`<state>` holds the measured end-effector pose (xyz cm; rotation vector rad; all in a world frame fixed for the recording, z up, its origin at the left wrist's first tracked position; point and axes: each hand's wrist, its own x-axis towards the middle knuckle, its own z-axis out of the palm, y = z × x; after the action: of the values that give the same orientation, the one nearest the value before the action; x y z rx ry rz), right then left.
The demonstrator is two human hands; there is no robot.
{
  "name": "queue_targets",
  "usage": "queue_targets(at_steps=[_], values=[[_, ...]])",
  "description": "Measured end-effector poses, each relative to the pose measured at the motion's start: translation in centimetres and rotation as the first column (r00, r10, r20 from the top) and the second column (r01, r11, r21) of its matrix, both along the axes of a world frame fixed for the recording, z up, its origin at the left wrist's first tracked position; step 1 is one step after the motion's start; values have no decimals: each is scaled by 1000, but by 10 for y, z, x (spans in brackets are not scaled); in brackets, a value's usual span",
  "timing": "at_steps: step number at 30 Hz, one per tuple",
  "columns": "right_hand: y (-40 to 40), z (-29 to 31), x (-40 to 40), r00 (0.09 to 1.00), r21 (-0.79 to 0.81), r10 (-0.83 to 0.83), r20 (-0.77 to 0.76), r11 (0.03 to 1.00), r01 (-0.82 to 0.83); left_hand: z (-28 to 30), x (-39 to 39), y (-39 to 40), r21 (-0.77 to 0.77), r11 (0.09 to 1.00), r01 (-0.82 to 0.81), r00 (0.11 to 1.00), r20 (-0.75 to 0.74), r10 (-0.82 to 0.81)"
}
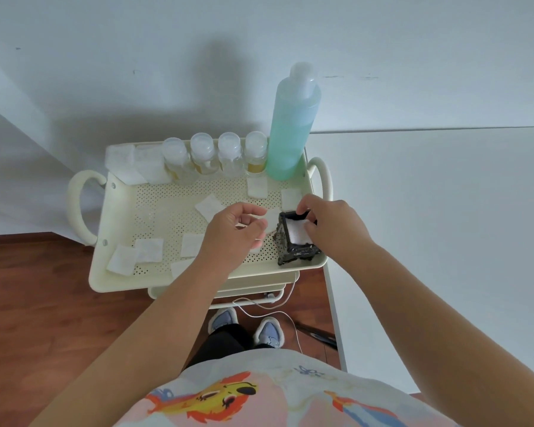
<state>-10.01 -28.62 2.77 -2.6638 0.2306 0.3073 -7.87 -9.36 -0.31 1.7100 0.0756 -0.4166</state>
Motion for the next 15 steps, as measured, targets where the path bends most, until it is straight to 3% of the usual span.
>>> queue_targets(at_steps=[4,11,15], values=[[5,-3,2,999,-142,40,-27,989,-43,-3,-5,0,4,999,41,999,-16,-41],[6,-4,-2,998,-68,62,-24,996,-63,-3,-6,2,-51,997,62,996,-61,-65],[-6,7,-14,997,121,-12,81,993,2,-1,-2,5,-101,994,42,994,-94,-51]])
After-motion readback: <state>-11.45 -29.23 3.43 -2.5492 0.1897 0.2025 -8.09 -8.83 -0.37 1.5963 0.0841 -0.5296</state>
